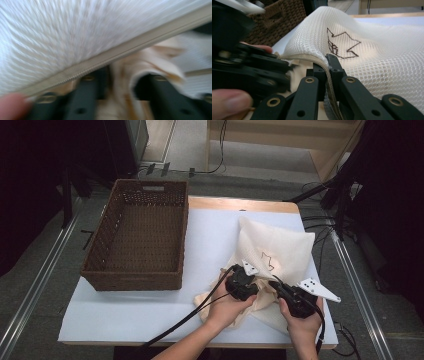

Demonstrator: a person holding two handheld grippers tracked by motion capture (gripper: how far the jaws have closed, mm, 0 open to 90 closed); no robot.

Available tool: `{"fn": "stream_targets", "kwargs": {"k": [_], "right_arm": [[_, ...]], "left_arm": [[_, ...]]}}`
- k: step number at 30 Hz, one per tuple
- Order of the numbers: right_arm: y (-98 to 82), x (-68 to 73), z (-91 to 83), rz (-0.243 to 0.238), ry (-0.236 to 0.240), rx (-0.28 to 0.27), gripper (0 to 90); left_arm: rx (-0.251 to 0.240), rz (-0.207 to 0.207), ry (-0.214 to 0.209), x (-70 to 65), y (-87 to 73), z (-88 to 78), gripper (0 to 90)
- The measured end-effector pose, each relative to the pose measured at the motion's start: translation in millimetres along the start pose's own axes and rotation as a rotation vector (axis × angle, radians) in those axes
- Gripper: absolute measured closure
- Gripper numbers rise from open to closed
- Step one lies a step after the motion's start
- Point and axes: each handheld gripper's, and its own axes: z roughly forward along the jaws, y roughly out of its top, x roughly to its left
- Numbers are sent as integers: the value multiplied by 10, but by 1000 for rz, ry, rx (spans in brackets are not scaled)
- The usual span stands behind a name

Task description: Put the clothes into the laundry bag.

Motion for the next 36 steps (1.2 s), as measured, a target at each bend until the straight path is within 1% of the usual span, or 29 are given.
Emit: {"fn": "stream_targets", "kwargs": {"k": [1, 2, 3, 4, 5, 6, 7, 8, 10, 11, 13, 14, 15, 16, 17, 18, 19, 20, 21, 24, 26, 27, 29, 30, 31, 33, 34, 35, 36], "right_arm": [[-10, 3, 13, -2, -2, 9, 883], [-13, 10, 21, -8, -3, 10, 883], [-13, 18, 22, -16, -7, 12, 883], [-13, 20, 20, -27, -11, 11, 882], [-12, 18, 18, -29, -12, 11, 882], [-15, 8, 20, -25, -10, 10, 882], [-18, -5, 27, -22, -11, 13, 882], [-23, -17, 36, -21, -13, 18, 882], [-36, -39, 61, -15, -13, 23, 882], [-40, -43, 70, -13, -14, 26, 881], [-44, -35, 79, -15, -17, 30, 881], [-44, -29, 82, -16, -14, 32, 881], [-43, -21, 85, -18, -16, 31, 881], [-43, -11, 88, -19, -14, 32, 881], [-44, -3, 92, -24, -15, 34, 881], [-47, 6, 97, -27, -15, 35, 881], [-51, 14, 102, -26, -12, 37, 881], [-54, 27, 104, -24, -8, 42, 880], [-55, 39, 108, -28, -6, 40, 881], [-44, 89, 109, -30, 9, 36, 881], [-24, 120, 102, -29, 16, 31, 881], [-11, 129, 94, -34, 18, 24, 881], [18, 146, 63, -27, 24, 13, 881], [32, 154, 51, -27, 28, 2, 881], [42, 162, 38, -28, 30, -1, 882], [45, 160, 40, -32, 29, 4, 882], [36, 149, 50, -33, 32, 10, 882], [23, 141, 62, -32, 32, 16, 882], [10, 131, 72, -33, 27, 22, 882]], "left_arm": [[9, 10, -10, -3, -16, 6, 515], [-6, 39, -10, -38, -26, -35, 467], [-21, 82, -24, -90, -33, -102, 397], [-41, 142, -42, -142, -46, -189, 324], [-70, 191, -40, -194, -73, -288, 268], [-98, 217, -30, -226, -100, -381, 223], [-105, 222, -31, -229, -117, -461, 195], [-99, 212, -42, -210, -132, -511, 176], [-27, 193, -40, -145, -169, -497, 153], [29, 199, -33, -120, -199, -446, 148], [108, 208, -9, -93, -279, -321, 143], [143, 202, -8, -97, -314, -265, 144], [157, 213, 10, -125, -344, -218, 145], [151, 245, 23, -158, -351, -213, 137], [145, 248, 12, -170, -335, -228, 185], [136, 243, 24, -174, -312, -245, 344], [139, 254, 60, -168, -288, -247, 574], [141, 227, 42, -150, -265, -235, 669], [148, 199, 21, -122, -236, -233, 733], [120, 159, -15, -106, -161, -254, 810], [67, 124, -43, -87, -97, -303, 822], [15, 106, -58, -79, -58, -346, 824], [-59, 65, -91, -51, -18, -391, 827], [-94, 57, -73, -55, -14, -391, 826], [-102, 51, -54, -56, -16, -364, 823], [-39, 10, -32, -26, -36, -225, 785], [1, 3, -40, -3, -55, -146, 739], [33, 5, -56, 8, -78, -75, 689], [41, 19, -62, 6, -96, -55, 651]]}}
